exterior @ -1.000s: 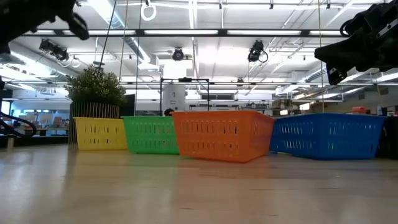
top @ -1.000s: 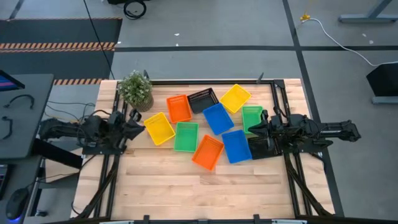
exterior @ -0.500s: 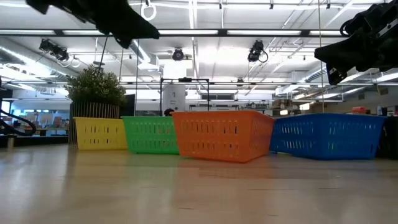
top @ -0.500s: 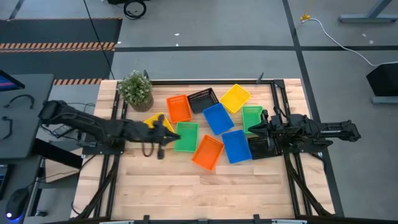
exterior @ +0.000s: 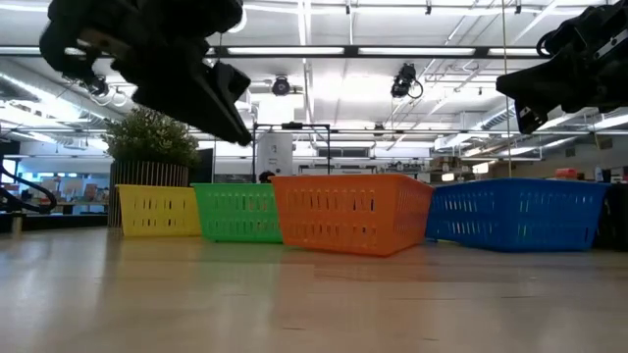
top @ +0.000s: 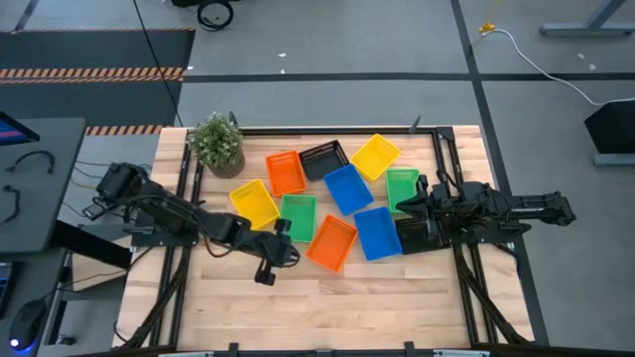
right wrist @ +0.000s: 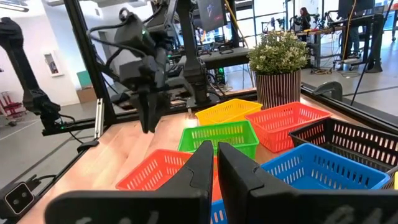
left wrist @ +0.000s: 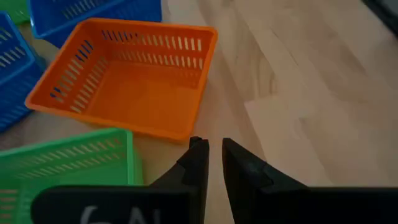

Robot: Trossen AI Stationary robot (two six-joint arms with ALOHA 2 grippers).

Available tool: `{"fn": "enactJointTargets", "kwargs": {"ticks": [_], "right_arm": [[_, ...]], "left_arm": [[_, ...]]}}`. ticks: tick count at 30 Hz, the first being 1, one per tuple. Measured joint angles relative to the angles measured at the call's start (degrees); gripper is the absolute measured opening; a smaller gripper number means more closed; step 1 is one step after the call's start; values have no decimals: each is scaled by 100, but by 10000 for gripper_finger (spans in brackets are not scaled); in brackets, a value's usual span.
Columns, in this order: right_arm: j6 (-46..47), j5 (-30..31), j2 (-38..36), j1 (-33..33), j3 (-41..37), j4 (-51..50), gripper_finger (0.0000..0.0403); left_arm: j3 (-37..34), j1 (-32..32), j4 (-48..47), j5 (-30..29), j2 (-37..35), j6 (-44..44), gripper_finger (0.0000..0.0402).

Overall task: Stack baskets by color
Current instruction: Move the left green bin to the bottom left of the table

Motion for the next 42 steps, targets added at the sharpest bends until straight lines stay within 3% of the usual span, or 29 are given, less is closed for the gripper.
{"fn": "enactJointTargets", "kwargs": {"ticks": [6, 11, 15, 20, 25, 35, 42], "right_arm": [[-1, 0, 0, 1, -1, 0, 29], [-1, 0, 0, 1, -1, 2, 29], [1, 0, 0, 0, -1, -2, 29], [-1, 0, 0, -1, -1, 0, 29], [1, 0, 0, 1, 0, -1, 29], [1, 2, 1, -1, 0, 0, 29], [1, 4, 0, -1, 0, 42, 29]], "left_arm": [[240, 7, 79, -389, 140, 460, 43], [515, 180, 150, -459, 144, -282, 49], [836, 412, -775, -525, 141, -637, 96], [1067, 719, -1628, -482, 132, -1052, 186], [923, 955, -1951, -676, 138, -1063, 244], [641, 964, -1719, -593, 338, -891, 234], [639, 932, -1546, -108, 643, -1005, 212]]}}
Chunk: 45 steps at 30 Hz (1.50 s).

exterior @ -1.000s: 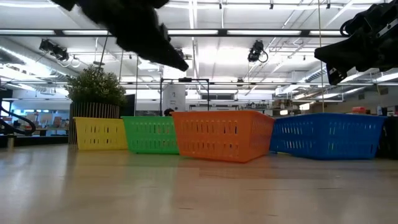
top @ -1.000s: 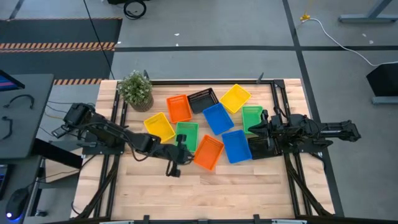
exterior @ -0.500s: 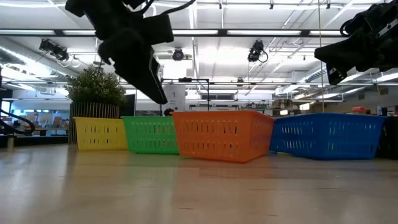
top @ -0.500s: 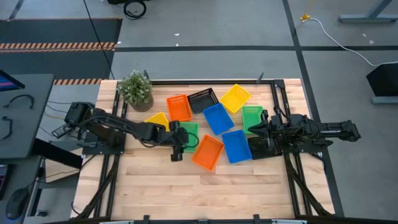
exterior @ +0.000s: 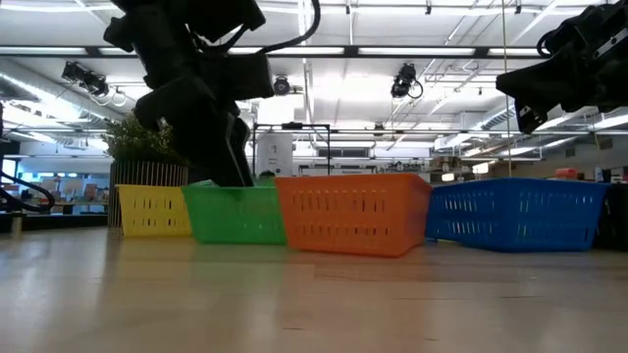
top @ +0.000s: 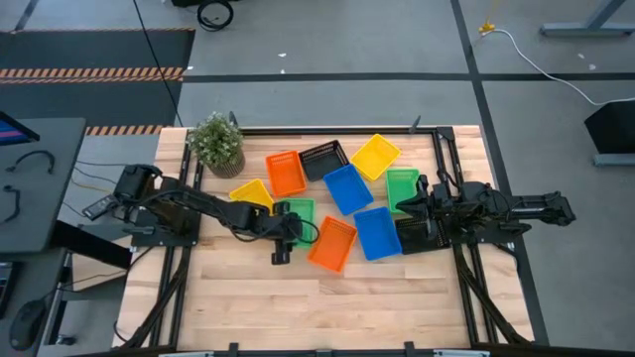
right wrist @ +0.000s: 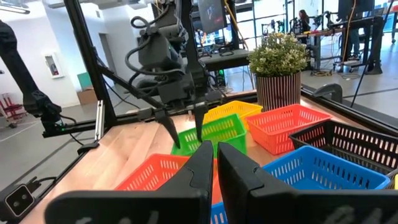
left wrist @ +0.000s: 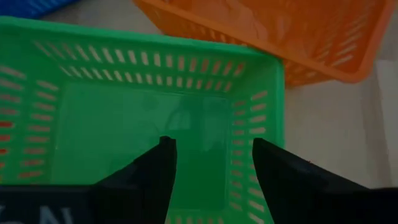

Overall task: Stack baskets by color
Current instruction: Move the left green bin to the bottom left of the table

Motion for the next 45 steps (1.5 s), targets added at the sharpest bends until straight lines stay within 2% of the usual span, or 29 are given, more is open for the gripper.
{"fn": "enactJointTargets", "kwargs": {"ticks": [12, 22, 25, 29, 31, 35, 40, 45], "right_arm": [[-2, -2, 2, 2, 1, 52, 29], [0, -2, 0, 2, -1, 89, 29], [-1, -2, 0, 1, 0, 89, 29], [0, -2, 0, 2, 1, 89, 29], [0, -2, 0, 0, -1, 88, 29], [0, -2, 0, 2, 0, 90, 29], [-2, -2, 0, 2, -1, 93, 29], [-1, -2, 0, 2, -1, 89, 29]], "left_arm": [[306, -167, 35, 138, -296, -90, 176], [278, -546, -156, 148, 512, -793, 163], [280, -540, -156, -32, 612, -905, 127], [421, -542, -279, -109, 586, -900, 38], [652, -620, -578, -151, 558, -906, 12], [1388, -1008, -1813, -220, 567, -1132, 6], [2024, -1742, -3059, -244, 573, -2208, 4], [1973, -2654, -3618, -108, 570, -3672, 3]]}}
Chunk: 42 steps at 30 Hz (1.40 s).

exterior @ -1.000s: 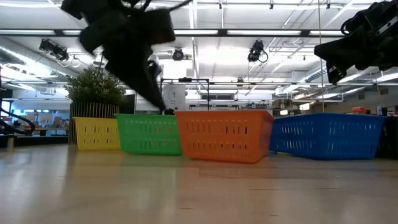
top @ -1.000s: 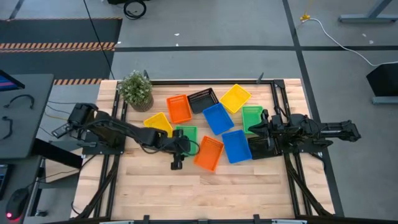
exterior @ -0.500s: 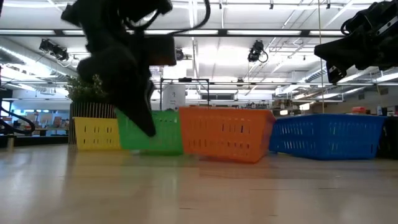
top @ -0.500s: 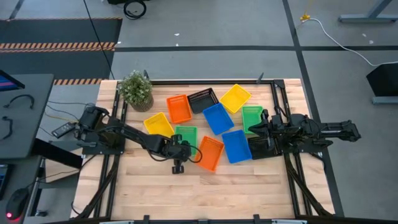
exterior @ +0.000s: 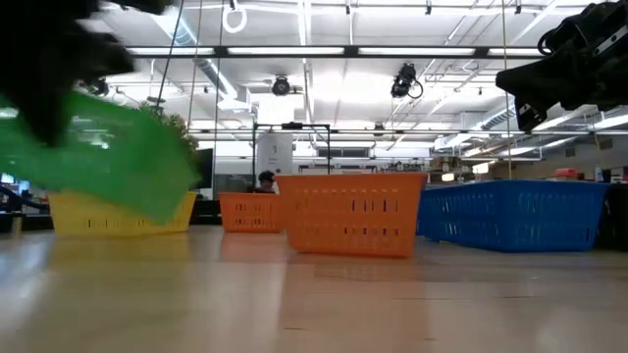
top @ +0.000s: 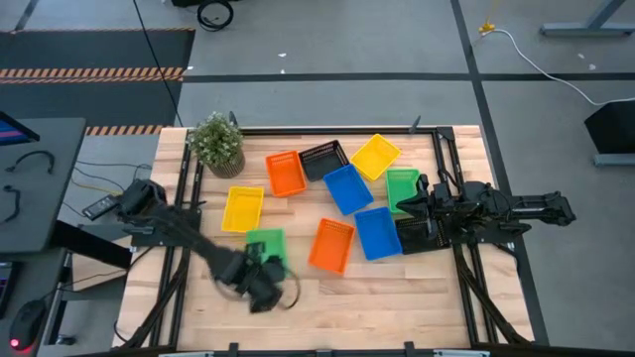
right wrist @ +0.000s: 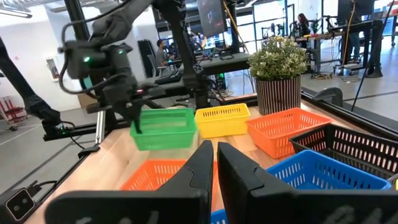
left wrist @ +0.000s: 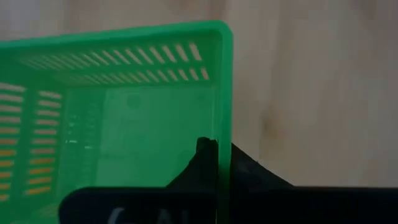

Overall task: Stack baskets by color
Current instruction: Move the left green bin to the bottom left of the table, then move the left yellow bin to the to the right of the green bin

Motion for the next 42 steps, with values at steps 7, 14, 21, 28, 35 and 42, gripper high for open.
{"fn": "enactJointTargets", "kwargs": {"ticks": [7, 14, 21, 28, 35, 42], "right_arm": [[1, 0, 0, -2, 2, 0, 29], [0, 0, 0, 0, 1, 0, 29], [1, 0, 0, 0, 0, 0, 29], [-1, 0, 1, -1, 1, -1, 29], [1, 0, 0, 0, 0, -2, 29], [-1, 0, 1, 0, 0, -2, 29]], "left_arm": [[-392, -1092, 135, -170, 8, -1222, 4], [-1058, -1474, 559, -302, -6, -1466, 7], [-1118, -1408, 151, -110, -17, -1082, 36], [-1118, -1414, -280, 636, -462, -1220, 113], [-1116, -1369, -561, 701, -1584, -2608, 152], [-1116, -1076, 679, -1512, -1966, -1787, 136]]}}
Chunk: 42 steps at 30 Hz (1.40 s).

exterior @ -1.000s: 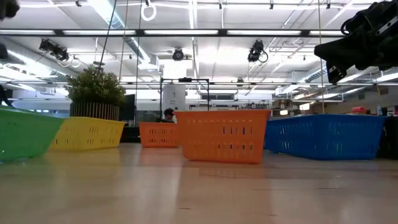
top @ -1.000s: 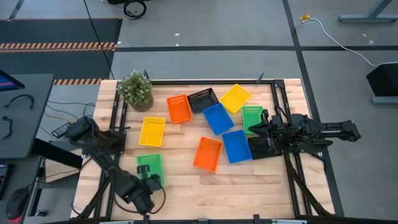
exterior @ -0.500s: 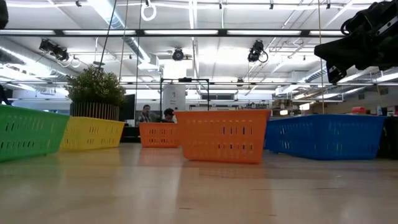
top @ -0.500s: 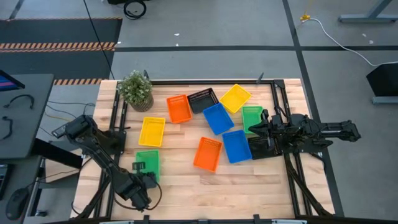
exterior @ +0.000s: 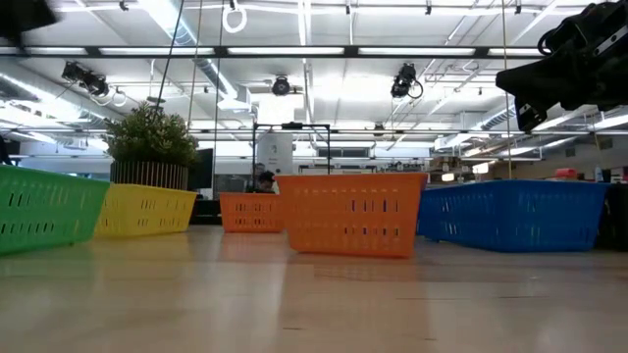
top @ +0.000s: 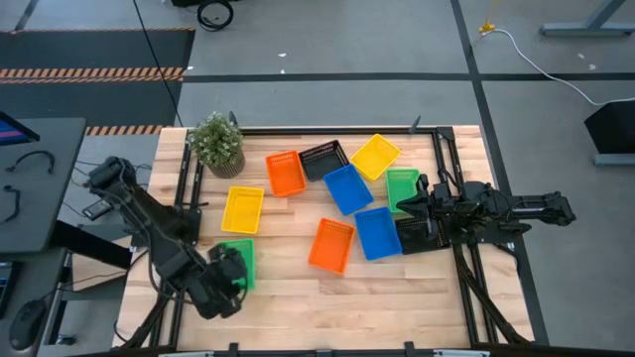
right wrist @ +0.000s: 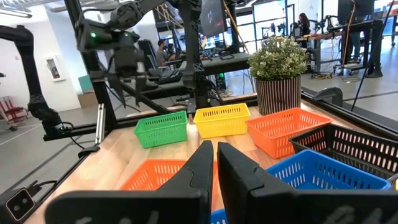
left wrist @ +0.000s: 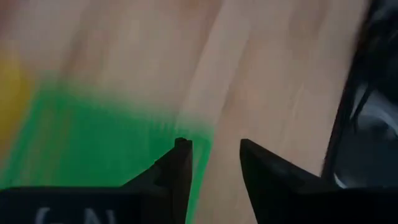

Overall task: Stack baskets by color
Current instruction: Move the left yellow bin to the to the right of the green bin

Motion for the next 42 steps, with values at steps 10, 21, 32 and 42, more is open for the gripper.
{"fn": "enactJointTargets", "kwargs": {"ticks": [10, 21, 32, 42], "right_arm": [[0, -1, 0, 0, 2, 0, 29], [-1, 0, 0, -2, 2, 3, 29], [-1, 0, 1, 0, 0, 44, 29], [0, 0, 1, -1, 2, 44, 29]], "left_arm": [[2, 1443, 1544, -1043, 483, 1555, 119], [2, 3165, -1103, 1007, 487, 2166, 134], [2, 3716, -1544, 1620, 465, 3180, 178], [-677, 4347, -981, 1623, 473, 2494, 228]]}}
